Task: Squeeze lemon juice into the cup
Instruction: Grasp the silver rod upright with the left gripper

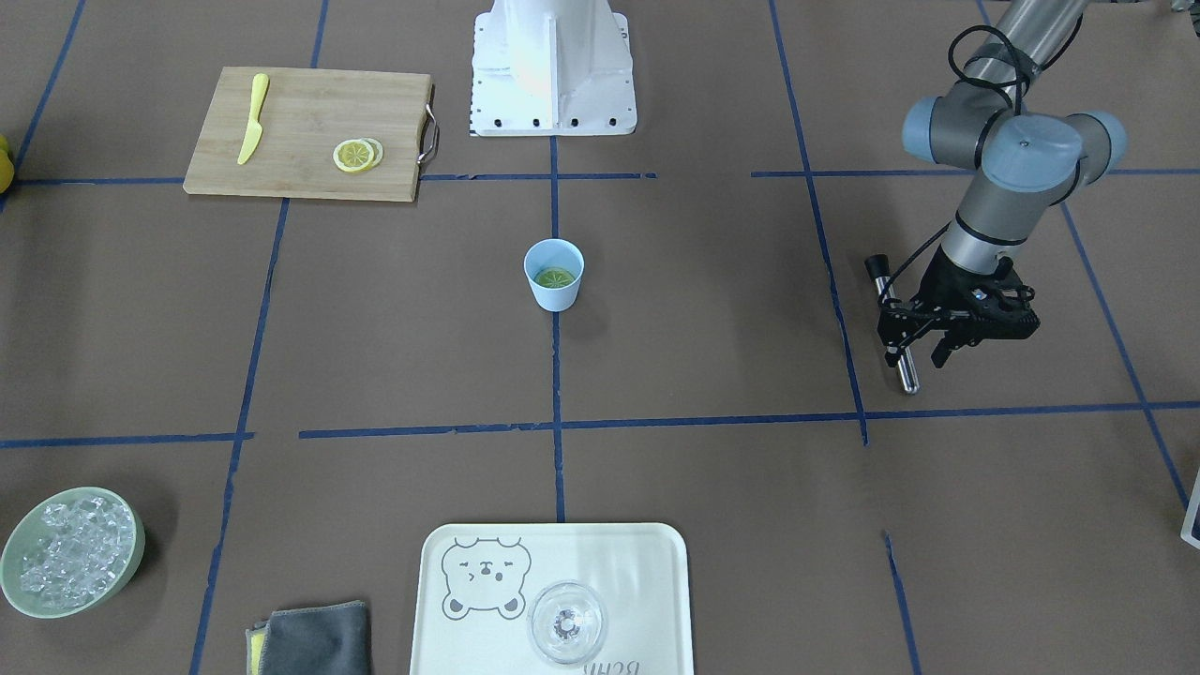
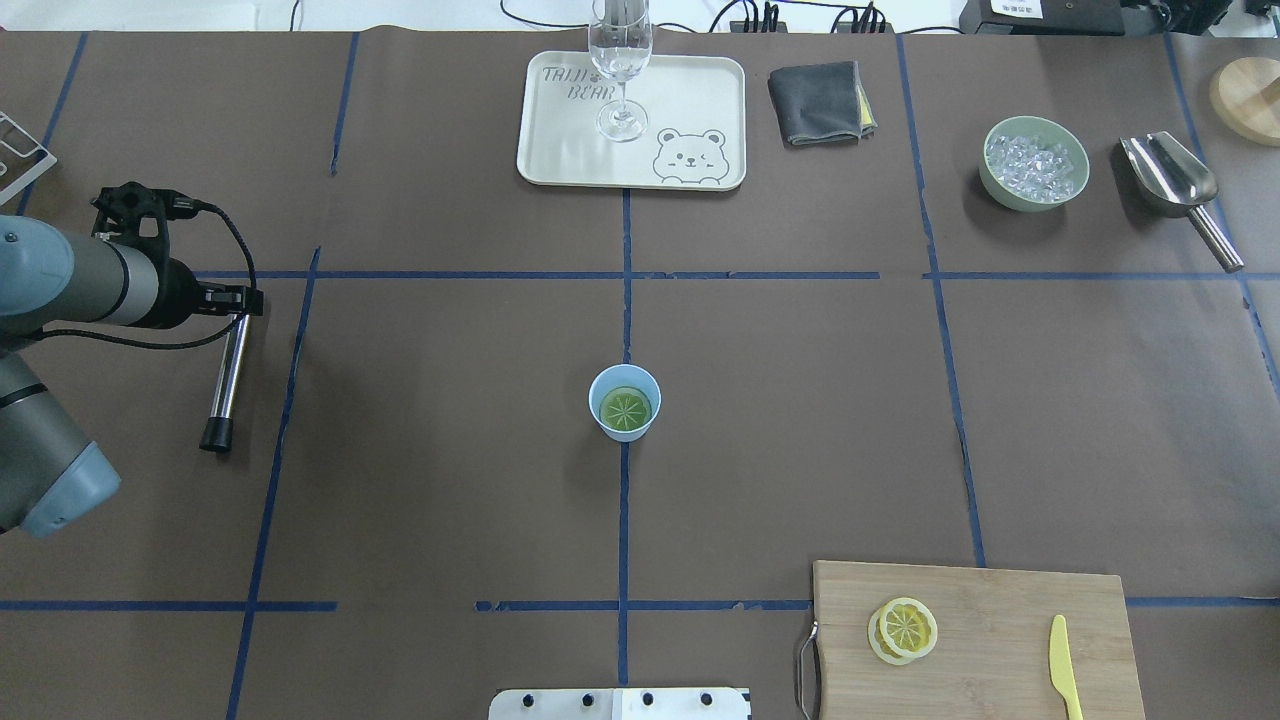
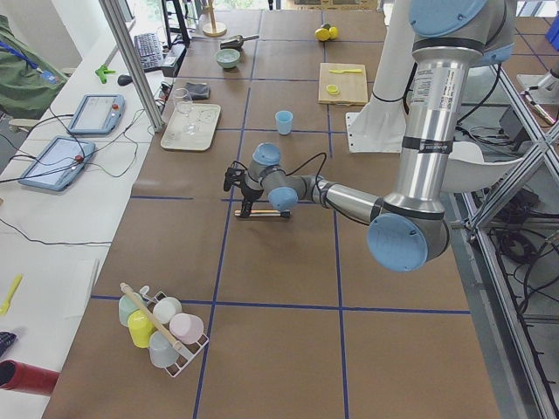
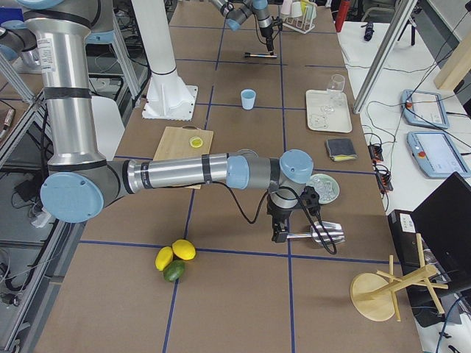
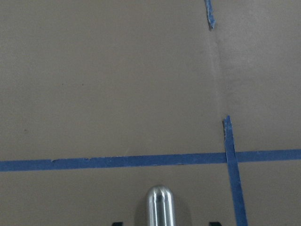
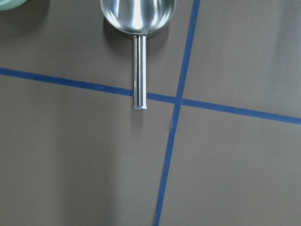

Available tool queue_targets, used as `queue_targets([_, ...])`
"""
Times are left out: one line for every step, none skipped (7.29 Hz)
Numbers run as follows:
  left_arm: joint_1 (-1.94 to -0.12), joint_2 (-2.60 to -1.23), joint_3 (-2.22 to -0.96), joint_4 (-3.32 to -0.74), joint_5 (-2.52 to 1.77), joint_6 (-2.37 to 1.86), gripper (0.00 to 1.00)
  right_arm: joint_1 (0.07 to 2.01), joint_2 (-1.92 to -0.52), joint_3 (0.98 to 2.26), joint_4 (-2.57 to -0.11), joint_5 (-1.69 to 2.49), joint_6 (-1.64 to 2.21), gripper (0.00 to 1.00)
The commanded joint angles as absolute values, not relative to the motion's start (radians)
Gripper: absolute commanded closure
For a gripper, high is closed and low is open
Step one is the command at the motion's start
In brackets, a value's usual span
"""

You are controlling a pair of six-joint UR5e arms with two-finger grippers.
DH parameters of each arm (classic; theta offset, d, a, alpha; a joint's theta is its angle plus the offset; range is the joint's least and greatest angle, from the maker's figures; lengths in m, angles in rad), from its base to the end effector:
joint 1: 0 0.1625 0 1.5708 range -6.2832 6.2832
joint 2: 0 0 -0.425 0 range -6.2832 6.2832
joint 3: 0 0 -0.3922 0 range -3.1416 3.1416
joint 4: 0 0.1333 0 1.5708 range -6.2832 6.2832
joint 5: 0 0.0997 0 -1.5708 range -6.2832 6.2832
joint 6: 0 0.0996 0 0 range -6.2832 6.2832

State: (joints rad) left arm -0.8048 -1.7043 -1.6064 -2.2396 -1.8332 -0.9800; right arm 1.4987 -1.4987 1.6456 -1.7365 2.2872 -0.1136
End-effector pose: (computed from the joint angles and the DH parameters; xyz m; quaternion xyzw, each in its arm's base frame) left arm 0.3256 -0.4935 0.5080 0.1676 0.3858 -0.0438 0.9062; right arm 0.0305 -0.5204 0.6060 -0.0015 -0.3507 -0.0835 0.9328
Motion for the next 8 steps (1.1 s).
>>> queue_targets([-0.792, -1.704, -1.6, -2.241, -1.832, -0.979, 0.32, 1.499, -1.497, 1.644, -1.736, 2.287, -0.114, 0.0])
queue_targets([-0.787, -1.703, -1.595, -2.241, -1.832, -0.979, 0.32, 1.499, -1.497, 1.644, -1.736, 2.287, -0.114, 0.0])
queue_targets([-0.784, -1.703, -1.594, -2.241, -1.832, -0.979, 0.32, 1.499, -1.497, 1.644, -1.736, 2.287, -0.114, 0.0])
queue_targets([-0.781, -1.703, -1.586, -2.241, -1.818, -0.976, 0.32, 1.499, -1.497, 1.644, -1.736, 2.287, -0.114, 0.0])
queue_targets([-0.779, -1.704, -1.582, -2.243, -1.812, -0.976, 0.32, 1.499, -1.497, 1.644, -1.736, 2.287, -0.114, 0.0])
queue_targets([-0.778, -1.704, -1.582, -2.241, -1.812, -0.974, 0.32, 1.499, -1.496, 1.644, -1.736, 2.287, -0.114, 0.0])
queue_targets([-0.776, -1.704, -1.582, -2.241, -1.812, -0.974, 0.36, 1.499, -1.496, 1.644, -1.736, 2.287, -0.114, 0.0])
queue_targets([-0.776, -1.704, -1.583, -2.241, -1.81, -0.976, 0.51, 1.499, -1.496, 1.644, -1.736, 2.287, -0.114, 0.0])
